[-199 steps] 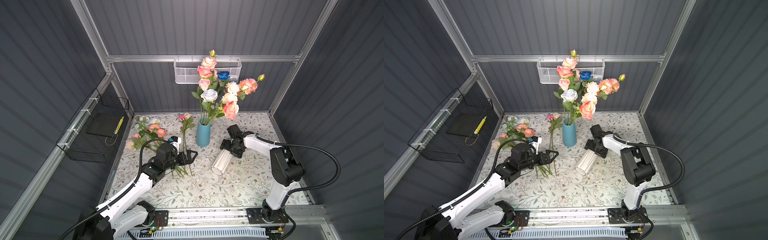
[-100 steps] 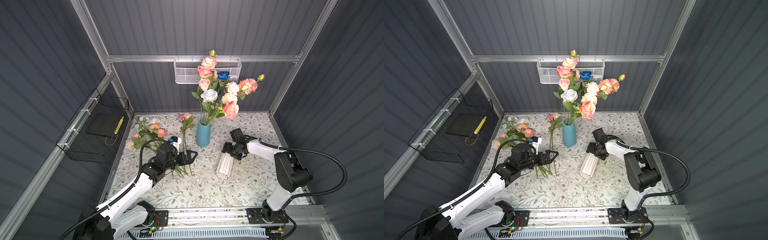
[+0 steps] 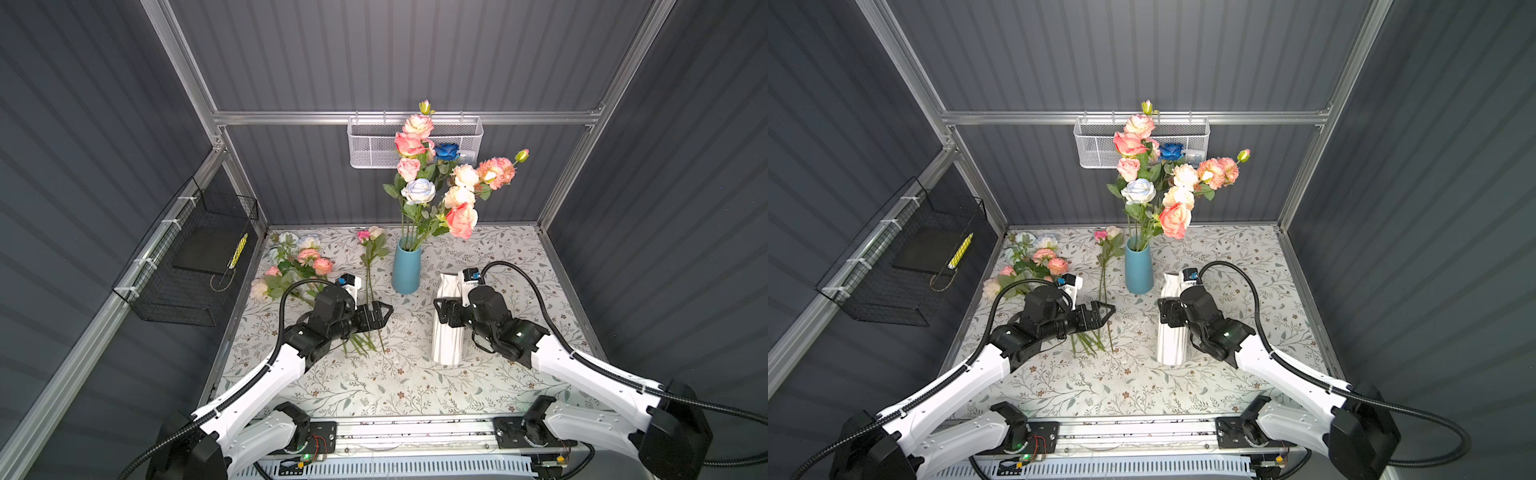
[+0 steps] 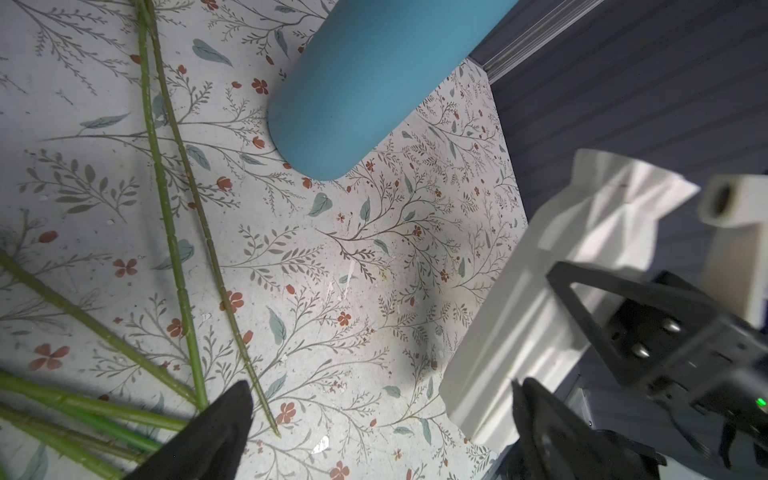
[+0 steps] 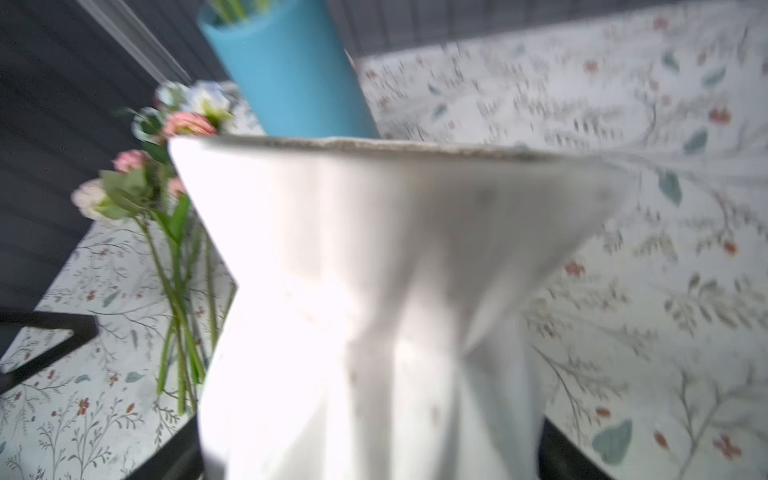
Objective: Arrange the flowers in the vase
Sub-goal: 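Grasp the white vase neck with the right gripper and stand it upright, then open the right gripper and withdraw it from the upright white vase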
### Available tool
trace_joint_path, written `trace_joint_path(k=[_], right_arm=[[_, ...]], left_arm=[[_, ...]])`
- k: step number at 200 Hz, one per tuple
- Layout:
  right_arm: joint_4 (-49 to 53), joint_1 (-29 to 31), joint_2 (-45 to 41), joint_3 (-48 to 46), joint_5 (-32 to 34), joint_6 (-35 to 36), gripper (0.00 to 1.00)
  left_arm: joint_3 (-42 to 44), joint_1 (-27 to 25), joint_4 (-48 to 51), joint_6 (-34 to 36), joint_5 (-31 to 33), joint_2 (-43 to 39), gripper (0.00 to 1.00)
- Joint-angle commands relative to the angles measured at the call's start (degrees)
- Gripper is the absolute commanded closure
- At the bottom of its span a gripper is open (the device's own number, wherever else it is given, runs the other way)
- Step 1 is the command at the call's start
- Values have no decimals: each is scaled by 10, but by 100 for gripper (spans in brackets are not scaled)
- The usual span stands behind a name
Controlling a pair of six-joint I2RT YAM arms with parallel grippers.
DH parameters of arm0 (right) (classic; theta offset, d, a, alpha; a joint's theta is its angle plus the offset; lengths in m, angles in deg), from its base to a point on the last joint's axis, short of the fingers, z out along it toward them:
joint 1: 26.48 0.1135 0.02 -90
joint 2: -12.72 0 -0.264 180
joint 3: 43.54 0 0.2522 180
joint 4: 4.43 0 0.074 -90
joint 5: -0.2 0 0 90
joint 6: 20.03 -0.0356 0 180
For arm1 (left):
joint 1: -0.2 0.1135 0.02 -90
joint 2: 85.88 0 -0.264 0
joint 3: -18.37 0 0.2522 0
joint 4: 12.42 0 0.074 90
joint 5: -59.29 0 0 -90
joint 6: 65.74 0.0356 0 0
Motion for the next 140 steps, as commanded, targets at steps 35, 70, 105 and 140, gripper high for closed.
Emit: trace_joint_path(k=[35,70,105,140], right_arm=[[-443,108,39,-81,189,223,53],[-679,162,159,-99,238,322,53],[-774,201,225,-109,255,324,51],[-809,238,268,-135,278,300,48]], left_arm=[[-40,4,44,30,34,-13,0],[-36,4,43,26,38,-11,0],[-31,5,37,18,32,0,0],[-31,5,28,16,36,3,0]])
